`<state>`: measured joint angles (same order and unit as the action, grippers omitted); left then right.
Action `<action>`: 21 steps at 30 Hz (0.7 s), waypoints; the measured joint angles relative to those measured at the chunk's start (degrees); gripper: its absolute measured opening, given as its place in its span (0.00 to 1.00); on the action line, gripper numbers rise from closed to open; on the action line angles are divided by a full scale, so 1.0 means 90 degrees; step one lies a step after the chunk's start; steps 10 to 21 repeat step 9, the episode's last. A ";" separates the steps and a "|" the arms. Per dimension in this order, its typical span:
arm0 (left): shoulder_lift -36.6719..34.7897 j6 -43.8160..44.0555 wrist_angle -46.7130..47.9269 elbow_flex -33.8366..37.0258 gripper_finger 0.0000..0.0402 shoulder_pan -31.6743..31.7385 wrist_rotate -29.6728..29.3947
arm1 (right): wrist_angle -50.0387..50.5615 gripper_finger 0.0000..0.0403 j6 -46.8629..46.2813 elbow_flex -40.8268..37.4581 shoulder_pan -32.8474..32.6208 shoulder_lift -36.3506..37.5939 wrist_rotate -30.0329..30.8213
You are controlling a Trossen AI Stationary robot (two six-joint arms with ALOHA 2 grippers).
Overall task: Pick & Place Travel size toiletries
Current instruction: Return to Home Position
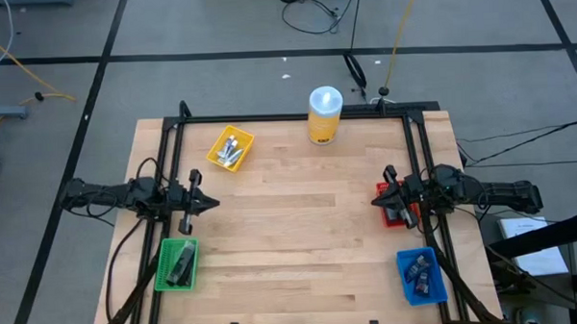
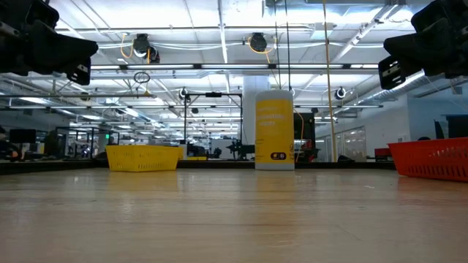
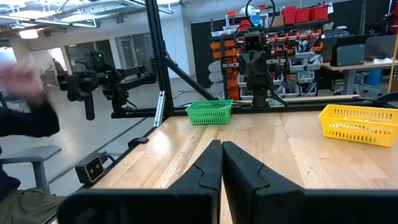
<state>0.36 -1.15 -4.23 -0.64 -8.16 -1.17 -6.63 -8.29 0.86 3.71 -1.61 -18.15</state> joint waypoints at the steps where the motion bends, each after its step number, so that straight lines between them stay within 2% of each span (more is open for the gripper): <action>1: 0.0000 0.0002 0.0000 0.0000 0.02 0.0000 0.0000 | 0.0000 0.01 0.0000 -0.0002 0.0002 0.0000 0.0000; 21: 0.0000 -0.0006 -0.0019 -0.0010 0.02 0.0000 -0.0002 | 0.0002 0.01 0.0000 -0.0001 0.0001 0.0000 0.0000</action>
